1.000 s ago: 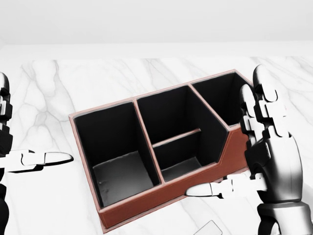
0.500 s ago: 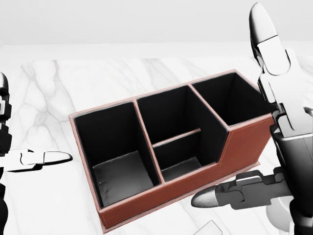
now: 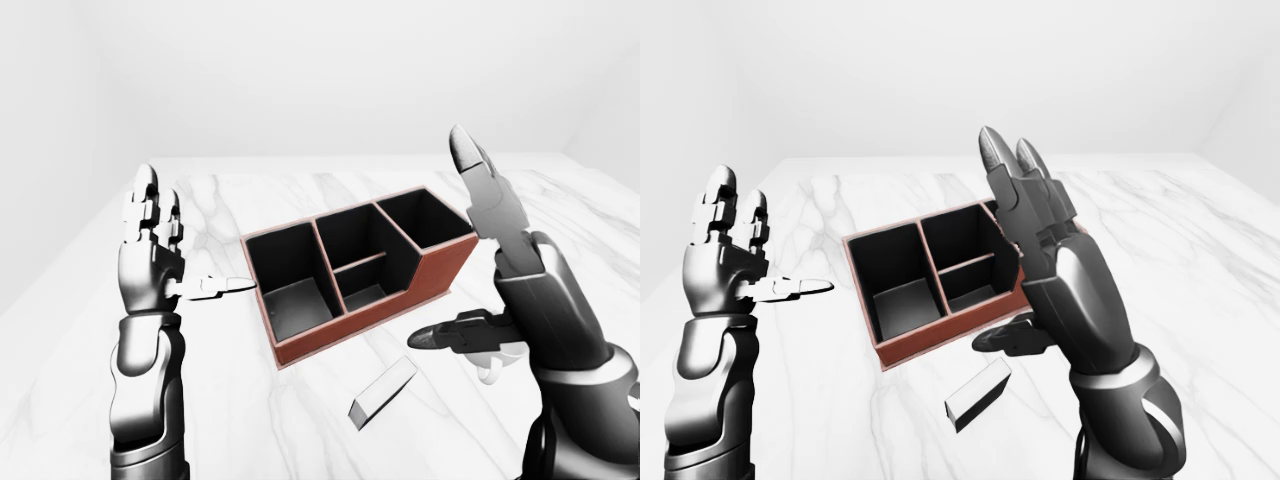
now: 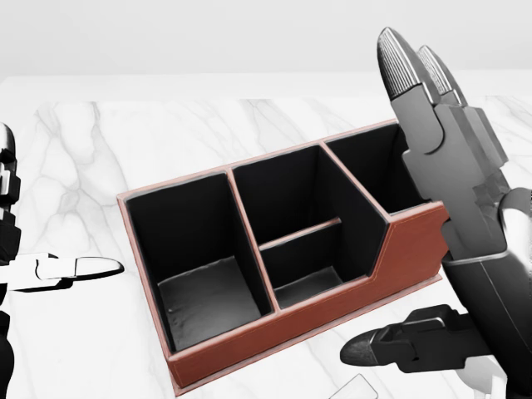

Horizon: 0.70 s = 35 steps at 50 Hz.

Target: Pick up the book and place it in the front compartment of the caddy.

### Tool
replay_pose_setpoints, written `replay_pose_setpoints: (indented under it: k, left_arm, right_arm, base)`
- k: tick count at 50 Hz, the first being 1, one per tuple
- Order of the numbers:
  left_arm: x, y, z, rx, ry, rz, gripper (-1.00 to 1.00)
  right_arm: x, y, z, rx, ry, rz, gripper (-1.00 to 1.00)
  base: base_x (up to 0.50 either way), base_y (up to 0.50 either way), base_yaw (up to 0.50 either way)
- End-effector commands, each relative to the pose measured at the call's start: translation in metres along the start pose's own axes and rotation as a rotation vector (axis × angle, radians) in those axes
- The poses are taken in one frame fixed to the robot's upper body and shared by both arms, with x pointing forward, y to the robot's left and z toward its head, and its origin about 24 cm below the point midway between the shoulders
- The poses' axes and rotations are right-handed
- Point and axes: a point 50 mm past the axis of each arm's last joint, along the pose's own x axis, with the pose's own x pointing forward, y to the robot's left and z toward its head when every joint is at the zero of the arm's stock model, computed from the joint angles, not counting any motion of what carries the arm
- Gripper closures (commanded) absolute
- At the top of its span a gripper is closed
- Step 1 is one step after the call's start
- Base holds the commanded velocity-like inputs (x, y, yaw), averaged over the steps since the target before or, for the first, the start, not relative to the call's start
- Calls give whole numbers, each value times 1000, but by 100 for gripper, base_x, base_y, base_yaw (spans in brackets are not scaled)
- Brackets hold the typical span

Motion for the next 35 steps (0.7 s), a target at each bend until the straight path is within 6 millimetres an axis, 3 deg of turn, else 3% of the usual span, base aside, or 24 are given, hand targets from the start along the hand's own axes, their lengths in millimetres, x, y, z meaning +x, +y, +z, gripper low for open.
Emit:
replay_pose_setpoints:
  k: [1, 11, 35]
  left_arm:
    - [0, 0, 0, 1, 2, 0, -100]
    - [1, 0, -3, 3, 14, 3, -100]
    - [0, 0, -5, 5, 20, 0, -100]
  right_arm:
    - [-8, 0, 3, -117, 65, 73, -100]
    - [-21, 4, -8, -154, 213, 153, -100]
    - [-46, 7, -24, -54, 448, 82, -100]
  base:
    - [0, 0, 0]
    - [0, 0, 0]
    - [0, 0, 0]
